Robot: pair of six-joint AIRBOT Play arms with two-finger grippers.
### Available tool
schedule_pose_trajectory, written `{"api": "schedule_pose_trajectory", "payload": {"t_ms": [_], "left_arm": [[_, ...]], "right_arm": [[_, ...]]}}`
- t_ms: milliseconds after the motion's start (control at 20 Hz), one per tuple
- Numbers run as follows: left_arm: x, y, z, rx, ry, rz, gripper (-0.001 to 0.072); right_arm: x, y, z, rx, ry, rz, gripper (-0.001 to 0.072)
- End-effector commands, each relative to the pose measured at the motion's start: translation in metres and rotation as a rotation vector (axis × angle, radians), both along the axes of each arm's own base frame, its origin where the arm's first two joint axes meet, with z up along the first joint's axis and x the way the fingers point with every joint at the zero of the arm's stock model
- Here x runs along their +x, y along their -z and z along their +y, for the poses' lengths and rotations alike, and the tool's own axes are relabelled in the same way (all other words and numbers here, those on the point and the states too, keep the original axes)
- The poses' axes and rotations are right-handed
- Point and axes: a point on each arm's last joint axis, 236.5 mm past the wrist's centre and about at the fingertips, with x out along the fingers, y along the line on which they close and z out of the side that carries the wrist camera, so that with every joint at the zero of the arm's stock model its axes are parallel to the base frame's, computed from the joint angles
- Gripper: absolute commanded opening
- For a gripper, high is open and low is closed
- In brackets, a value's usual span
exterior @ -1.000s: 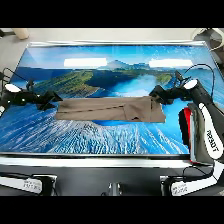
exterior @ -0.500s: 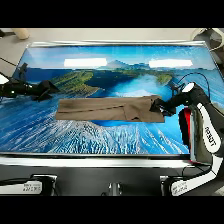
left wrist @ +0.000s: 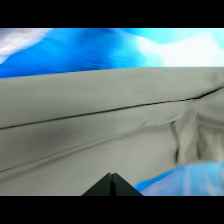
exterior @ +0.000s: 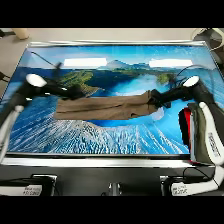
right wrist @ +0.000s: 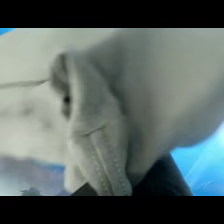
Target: Fold the shirts.
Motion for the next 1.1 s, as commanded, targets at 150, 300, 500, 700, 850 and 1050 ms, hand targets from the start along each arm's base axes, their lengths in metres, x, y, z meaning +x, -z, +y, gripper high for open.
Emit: {"api": "schedule_pose_trajectory", "payload": {"t_ms": [150, 300, 500, 700, 850, 1050], "left_arm": [[-0.051, 0.070, -0.205, -0.334, 0.089, 0.227, 0.0038], [-0.099, 0.083, -0.279, -0.453, 0.147, 0.343, 0.0038], [-0.093, 0.074, -0.281, -0.445, 0.176, 0.269, 0.0035], [0.000, 0.017, -0.159, -0.217, 0.082, -0.007, 0.0034], [0.051, -0.067, -0.029, -0.060, -0.092, -0.218, 0.0035], [0.040, -0.220, 0.081, -0.100, -0.320, -0.496, 0.0036]], "right_arm": [[-0.058, -0.134, 0.018, 0.027, -0.075, -0.183, 0.0015], [-0.075, -0.168, 0.016, -0.005, -0.077, -0.271, 0.0015], [-0.073, -0.172, 0.013, -0.017, -0.053, -0.289, 0.0015], [-0.051, -0.145, 0.035, 0.015, -0.068, -0.249, 0.0015], [-0.030, -0.109, 0.106, 0.078, -0.139, -0.234, 0.0015], [-0.033, -0.032, 0.231, 0.233, -0.214, -0.128, 0.0018]]}}
